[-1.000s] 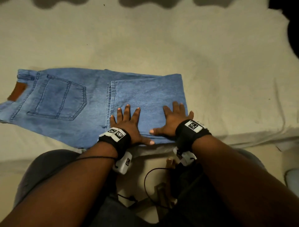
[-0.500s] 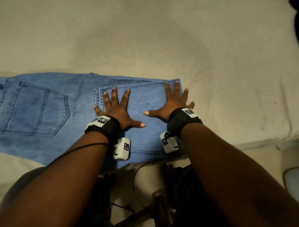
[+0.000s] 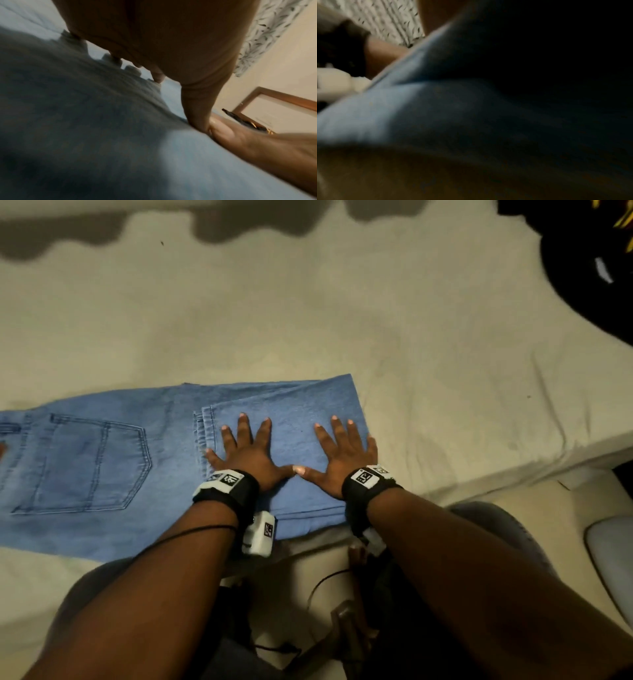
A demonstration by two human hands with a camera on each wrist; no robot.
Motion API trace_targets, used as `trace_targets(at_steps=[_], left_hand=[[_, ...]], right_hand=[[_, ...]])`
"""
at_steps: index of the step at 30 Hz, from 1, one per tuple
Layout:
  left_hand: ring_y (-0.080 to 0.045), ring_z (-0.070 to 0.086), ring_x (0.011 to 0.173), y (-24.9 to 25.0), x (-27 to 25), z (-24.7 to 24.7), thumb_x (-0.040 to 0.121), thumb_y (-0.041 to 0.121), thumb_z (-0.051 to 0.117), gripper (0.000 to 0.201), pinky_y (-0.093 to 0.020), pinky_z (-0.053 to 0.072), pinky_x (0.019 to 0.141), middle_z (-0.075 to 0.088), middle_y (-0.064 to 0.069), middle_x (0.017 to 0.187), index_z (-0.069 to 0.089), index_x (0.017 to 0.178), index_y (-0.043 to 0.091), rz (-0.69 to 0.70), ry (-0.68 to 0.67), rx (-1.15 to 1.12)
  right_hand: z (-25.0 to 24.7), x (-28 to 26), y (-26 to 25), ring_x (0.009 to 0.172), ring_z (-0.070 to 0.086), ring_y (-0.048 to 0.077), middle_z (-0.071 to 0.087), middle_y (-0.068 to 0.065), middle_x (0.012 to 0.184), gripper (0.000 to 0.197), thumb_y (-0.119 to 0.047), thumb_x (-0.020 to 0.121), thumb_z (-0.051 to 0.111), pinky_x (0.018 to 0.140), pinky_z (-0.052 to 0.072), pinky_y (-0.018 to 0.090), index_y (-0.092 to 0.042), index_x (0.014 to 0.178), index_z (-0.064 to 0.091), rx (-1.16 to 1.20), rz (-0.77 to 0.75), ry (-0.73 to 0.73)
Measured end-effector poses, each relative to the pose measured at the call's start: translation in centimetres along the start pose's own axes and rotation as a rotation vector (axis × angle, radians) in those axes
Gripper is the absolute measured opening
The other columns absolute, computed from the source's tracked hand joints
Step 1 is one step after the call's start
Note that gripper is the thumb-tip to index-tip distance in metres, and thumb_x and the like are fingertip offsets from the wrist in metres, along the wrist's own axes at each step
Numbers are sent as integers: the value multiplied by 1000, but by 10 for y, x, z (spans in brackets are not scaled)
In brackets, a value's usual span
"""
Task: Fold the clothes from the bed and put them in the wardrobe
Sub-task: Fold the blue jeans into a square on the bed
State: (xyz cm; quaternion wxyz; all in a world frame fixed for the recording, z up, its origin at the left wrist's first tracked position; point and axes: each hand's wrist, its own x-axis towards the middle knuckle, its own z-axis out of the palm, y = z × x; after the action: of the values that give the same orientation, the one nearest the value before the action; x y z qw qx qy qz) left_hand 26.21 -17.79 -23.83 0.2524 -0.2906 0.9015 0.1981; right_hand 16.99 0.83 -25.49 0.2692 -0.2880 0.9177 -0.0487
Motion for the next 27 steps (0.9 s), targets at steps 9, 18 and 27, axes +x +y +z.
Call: trace_targets(at_steps=[9,18,27], left_hand=[[-35,-14,154,-7,-84,54,88,83,31,90,-59,0,123,-22,-1,168,-9,158,44,90,6,105],[-31,-10,156,44,-126,71,79,72,65,114,-62,8,121,-15,3,169,-5,161,36,330,16,180],[-32,-19,154,-10,-119,55,64,72,78,131,-75,1,115,-26,3,166,-12,156,47,-173,-22,-5]], right_hand=[[-9,-49,49,153,-22,32,-25,-1,166,109,-86,79,49,124,1,57,-44,157,-16,188,211,-145],[1,-103,-9,156,-6,25,-10,-4,170,105,-61,87,61,123,11,58,-30,161,-6,-73,-168,-126],[-7,-112,46,155,1,37,-3,4,169,112,-65,81,65,122,12,61,-32,160,-6,84,228,-116]])
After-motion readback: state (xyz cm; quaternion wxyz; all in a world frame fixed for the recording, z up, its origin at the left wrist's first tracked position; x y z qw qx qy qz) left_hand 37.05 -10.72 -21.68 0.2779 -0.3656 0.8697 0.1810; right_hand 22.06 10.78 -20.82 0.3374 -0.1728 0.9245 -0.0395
